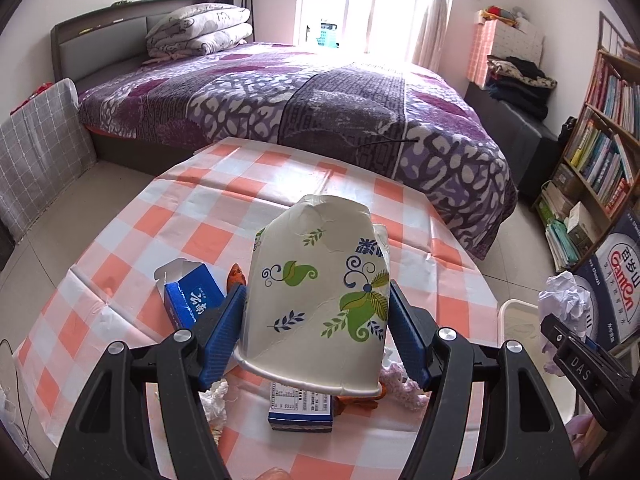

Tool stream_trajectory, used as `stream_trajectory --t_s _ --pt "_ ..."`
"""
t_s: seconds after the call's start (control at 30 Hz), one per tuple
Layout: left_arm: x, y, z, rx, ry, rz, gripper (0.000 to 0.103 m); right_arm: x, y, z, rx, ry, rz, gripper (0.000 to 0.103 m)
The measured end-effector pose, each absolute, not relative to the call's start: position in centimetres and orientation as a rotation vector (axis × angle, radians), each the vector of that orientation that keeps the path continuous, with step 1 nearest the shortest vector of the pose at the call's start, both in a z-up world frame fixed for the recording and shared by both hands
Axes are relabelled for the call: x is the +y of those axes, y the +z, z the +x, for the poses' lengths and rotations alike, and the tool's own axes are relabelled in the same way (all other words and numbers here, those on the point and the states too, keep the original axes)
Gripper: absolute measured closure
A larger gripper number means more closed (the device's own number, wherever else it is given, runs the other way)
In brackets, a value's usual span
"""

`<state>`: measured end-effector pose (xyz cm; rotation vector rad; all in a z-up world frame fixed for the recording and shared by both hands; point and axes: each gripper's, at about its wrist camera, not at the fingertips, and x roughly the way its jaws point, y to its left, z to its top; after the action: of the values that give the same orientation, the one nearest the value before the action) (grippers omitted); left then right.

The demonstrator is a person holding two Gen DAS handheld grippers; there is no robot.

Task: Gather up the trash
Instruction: 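Carry the crumpled paper to the bin and open the right gripper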

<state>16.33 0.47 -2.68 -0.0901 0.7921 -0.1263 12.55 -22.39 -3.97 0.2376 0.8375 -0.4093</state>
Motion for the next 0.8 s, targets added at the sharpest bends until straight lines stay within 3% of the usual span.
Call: stream_trajectory --t_s 0.6,0.8 --pt "-9.4 -3.1 13.6 0.783 -0.296 0.056 0.036 -31.7 -4.2 8.3 0.897 -0.600 0.287 0.059" --pt "-12.4 -2.8 12.4 0.770 -0.354 0.098 0.036 -33.5 -4.0 6.9 0.893 -0.666 0.257 0.033"
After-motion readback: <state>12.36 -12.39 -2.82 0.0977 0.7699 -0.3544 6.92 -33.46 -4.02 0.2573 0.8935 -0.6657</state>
